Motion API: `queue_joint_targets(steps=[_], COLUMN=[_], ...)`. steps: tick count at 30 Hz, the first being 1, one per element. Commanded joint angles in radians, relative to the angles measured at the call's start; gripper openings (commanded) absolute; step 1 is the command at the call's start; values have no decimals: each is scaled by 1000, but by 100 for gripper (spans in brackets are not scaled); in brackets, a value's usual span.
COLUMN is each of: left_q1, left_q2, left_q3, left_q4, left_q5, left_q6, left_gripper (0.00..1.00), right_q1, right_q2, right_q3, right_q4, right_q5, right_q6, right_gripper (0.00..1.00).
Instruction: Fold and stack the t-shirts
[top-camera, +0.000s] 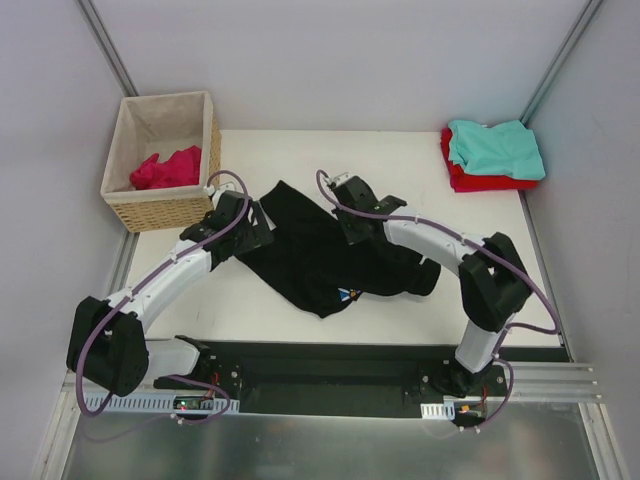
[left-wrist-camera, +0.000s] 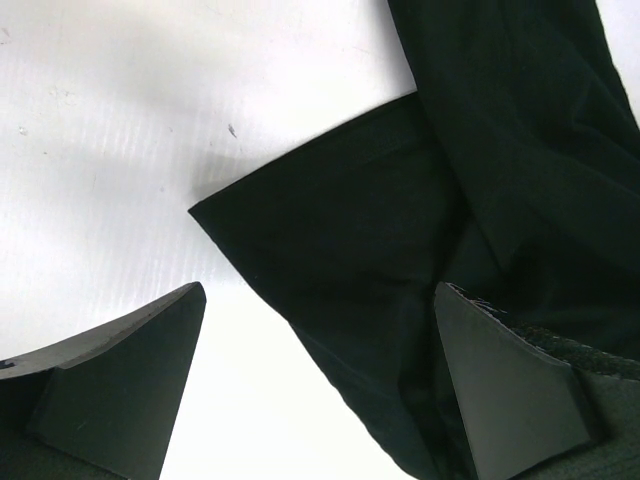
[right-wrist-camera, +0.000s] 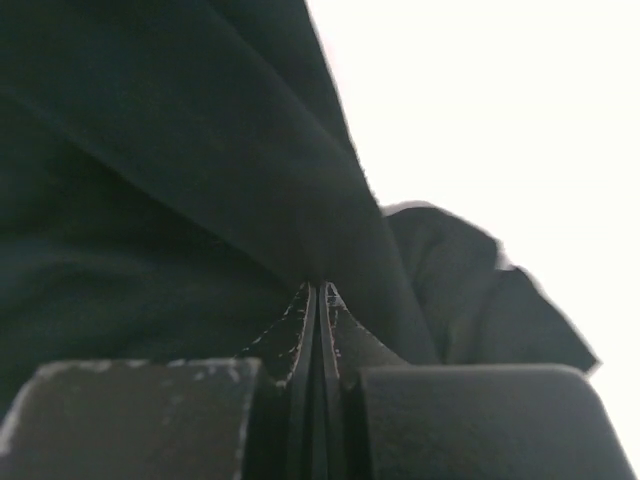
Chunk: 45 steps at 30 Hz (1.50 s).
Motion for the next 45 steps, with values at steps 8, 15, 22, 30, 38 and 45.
queue_joint_targets(steps=[8,15,22,30,38,45], left_q1=[8,8,8,8,8,10], left_q2=[-70,-105,-96,-104,-110,-211], left_q3=[-13,-19,-13,0,26,29], left_q4=[5,5,5,5,1,-45], left_q5=[27,34,46,62,28,-56], left_q6=[-8,-17,-25,-22,-5,24], left_gripper=[99,99,99,99,99,99], right_q1=[75,98,106,120,124,200], right_q2=[-347,-414,-436,-419,-371,-201], right_q3=[564,651,688,722,744,1065], right_q4=[-224,-279,-311,-362,-360,-390], right_q5=[131,163,191,228,140,-15], right_q6=[-175,-217,-235,-249,-228,-220], right_gripper=[1,1,1,1,1,1])
